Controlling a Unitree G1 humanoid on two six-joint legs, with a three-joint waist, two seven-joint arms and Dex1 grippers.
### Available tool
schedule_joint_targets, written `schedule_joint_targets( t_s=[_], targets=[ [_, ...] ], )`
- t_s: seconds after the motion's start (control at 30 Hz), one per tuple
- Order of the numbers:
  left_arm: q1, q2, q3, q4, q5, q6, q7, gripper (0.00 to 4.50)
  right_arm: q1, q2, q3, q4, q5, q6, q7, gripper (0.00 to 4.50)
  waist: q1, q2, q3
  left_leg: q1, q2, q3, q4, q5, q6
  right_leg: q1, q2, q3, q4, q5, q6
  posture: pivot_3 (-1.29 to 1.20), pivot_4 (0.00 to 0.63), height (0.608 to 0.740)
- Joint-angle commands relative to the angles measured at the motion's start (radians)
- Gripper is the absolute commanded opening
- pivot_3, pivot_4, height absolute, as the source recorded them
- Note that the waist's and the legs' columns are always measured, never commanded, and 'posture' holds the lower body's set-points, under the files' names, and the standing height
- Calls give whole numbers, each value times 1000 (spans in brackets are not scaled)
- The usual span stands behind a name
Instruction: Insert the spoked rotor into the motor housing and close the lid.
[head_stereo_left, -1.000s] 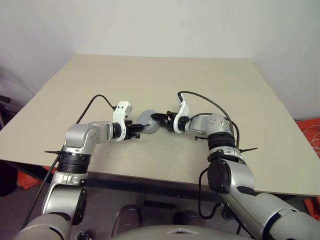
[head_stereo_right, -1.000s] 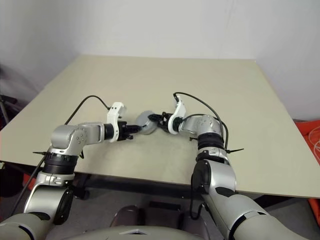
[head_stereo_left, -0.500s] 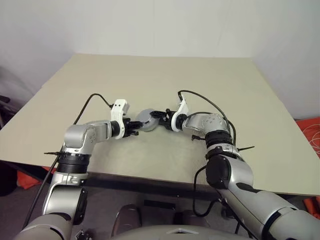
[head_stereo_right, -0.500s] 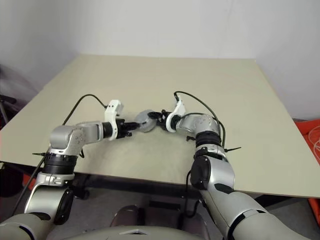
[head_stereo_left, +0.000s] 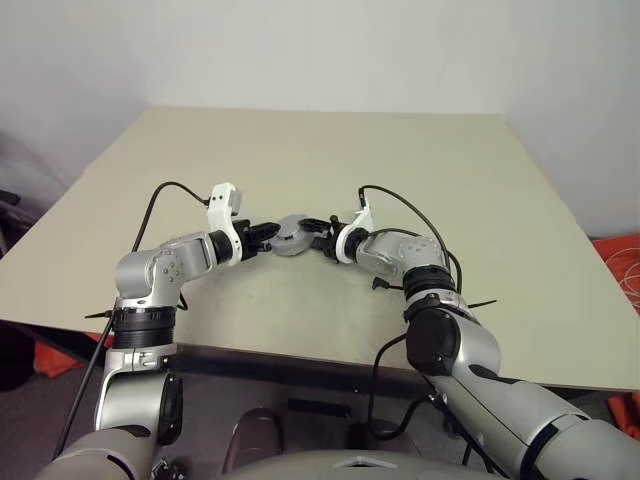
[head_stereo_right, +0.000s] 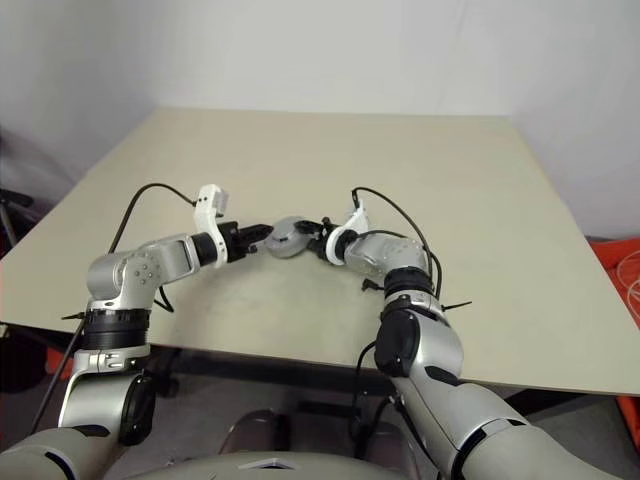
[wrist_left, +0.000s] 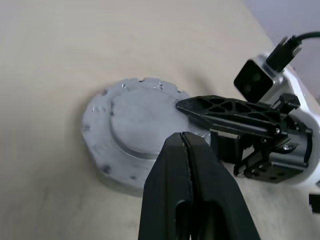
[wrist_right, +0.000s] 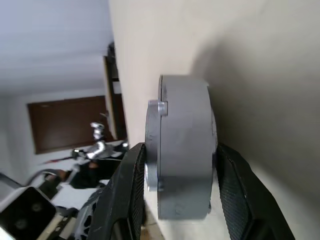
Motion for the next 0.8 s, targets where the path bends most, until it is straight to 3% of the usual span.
schedule_joint_targets(
  t_s=[0.03,0.13,0.37,0.57,0.8],
  targets=[
    [1,1,22,-39,-19,-22,3,0,-69,9,-13,-37,74,10,12,1990,0,0,0,-3,0,0,1,0,1,-2,0,0,0,0,0,0,0,740],
    [7,-4,35,-43,-35,-14,10,0,-74,5,-8,-28,79,3,9,1990,1,0,0,-12,0,-1,5,-2,4,-9,0,-1,1,3,4,0,0,740],
    [17,-22,66,-57,-67,-10,31,0,-84,9,-21,-22,96,-17,9,1990,1,0,0,-16,1,-1,8,-4,7,-11,0,-2,1,3,4,0,0,740],
    [-6,-71,239,-60,-264,79,64,0,-103,26,-67,-17,147,-81,-11,1990,0,0,0,-15,1,0,10,-4,6,-10,0,-1,4,1,0,0,0,740],
    [15,-51,289,-65,-333,98,104,0,-113,20,-75,-4,170,-104,-24,1990,1,0,0,-13,1,0,10,-4,6,-10,0,-1,5,1,0,0,0,740]
  ],
)
